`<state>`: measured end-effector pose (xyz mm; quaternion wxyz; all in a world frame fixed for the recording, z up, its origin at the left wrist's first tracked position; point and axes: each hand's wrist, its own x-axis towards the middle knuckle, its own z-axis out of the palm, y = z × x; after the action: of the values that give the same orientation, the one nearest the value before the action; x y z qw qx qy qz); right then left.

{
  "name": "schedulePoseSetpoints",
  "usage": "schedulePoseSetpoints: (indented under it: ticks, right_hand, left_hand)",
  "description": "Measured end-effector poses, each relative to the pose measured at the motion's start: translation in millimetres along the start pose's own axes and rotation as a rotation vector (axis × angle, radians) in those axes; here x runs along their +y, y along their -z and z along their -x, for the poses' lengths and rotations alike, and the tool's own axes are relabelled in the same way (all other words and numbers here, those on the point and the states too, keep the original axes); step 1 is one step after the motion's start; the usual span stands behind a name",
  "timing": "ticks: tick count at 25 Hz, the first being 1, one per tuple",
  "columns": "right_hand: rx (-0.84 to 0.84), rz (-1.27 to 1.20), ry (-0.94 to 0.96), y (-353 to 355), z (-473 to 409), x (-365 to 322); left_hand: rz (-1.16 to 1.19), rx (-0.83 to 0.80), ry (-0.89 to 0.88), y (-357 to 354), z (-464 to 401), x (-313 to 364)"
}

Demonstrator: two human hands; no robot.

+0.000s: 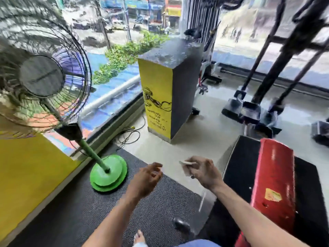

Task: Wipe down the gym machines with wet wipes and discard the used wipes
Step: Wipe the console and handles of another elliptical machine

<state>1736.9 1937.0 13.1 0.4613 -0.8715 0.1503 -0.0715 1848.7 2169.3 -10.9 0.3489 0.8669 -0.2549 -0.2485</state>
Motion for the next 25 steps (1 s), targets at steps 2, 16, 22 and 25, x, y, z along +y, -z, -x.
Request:
schedulePoseSetpoints:
  ticks: [2, 16, 22, 25]
  right_hand:
    - [0.077, 0.013, -0.049, -5.5, -30.6, -8.9]
    - [0.524, 0.008, -0.391, 76.6, -199.3, 52.4]
    - [0.613, 0.116, -0.488, 180.1, -300.4, 103.4]
    - [0.675, 0.107, -0.498, 223.2, -349.4, 120.5]
  left_hand:
    - [-0.027, -0.032, -0.052, 26.1, -43.7, -6.7]
    - [-0.129, -0.337, -0.349, 26.0, -364.9, 91.7]
    - [-0.184, -0.372, -0.421, 19.4, -512.0, 191.1]
    - [-0.156, -0.375, -0.450, 17.0, -579.0, 233.2]
